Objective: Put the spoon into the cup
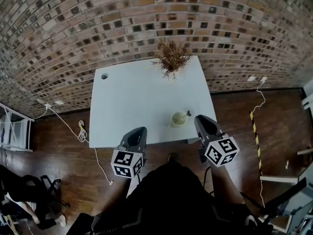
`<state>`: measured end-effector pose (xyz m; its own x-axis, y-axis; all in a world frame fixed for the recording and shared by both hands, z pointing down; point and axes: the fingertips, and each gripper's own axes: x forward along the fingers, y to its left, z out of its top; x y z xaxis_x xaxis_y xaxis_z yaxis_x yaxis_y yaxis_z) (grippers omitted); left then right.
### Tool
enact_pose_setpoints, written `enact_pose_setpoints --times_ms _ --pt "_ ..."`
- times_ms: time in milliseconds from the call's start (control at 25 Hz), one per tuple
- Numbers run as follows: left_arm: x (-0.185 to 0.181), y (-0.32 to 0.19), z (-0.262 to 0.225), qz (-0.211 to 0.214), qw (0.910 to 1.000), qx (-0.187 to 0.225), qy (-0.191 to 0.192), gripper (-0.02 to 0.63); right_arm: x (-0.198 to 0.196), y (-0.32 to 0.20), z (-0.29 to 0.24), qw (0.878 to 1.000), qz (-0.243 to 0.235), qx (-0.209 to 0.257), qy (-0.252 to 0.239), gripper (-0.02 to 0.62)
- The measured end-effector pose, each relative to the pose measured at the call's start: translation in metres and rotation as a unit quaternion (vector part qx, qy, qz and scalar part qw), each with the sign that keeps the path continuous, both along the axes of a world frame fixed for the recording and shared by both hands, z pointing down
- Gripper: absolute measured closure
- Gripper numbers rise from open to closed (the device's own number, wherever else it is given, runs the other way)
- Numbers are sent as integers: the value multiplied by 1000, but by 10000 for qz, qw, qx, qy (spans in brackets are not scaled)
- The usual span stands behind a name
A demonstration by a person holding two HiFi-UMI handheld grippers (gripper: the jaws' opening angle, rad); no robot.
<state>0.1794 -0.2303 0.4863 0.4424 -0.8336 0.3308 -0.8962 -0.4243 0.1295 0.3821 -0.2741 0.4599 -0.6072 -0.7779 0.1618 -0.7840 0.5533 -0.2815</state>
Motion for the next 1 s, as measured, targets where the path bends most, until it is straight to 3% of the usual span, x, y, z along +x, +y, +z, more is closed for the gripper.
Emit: enact_pose_setpoints --times_ms 600,840,1000 --pt "16 56 -32 0 9985 461 310 612 23 67 -38 9994 180 200 205 588" --pt "14 61 -60 -457 9952 866 66 612 30 62 -50 9989 -191 410 131 588" --pt "34 65 -64 -960 9920 792 208 612 53 65 -59 9976 -476 408 286 588"
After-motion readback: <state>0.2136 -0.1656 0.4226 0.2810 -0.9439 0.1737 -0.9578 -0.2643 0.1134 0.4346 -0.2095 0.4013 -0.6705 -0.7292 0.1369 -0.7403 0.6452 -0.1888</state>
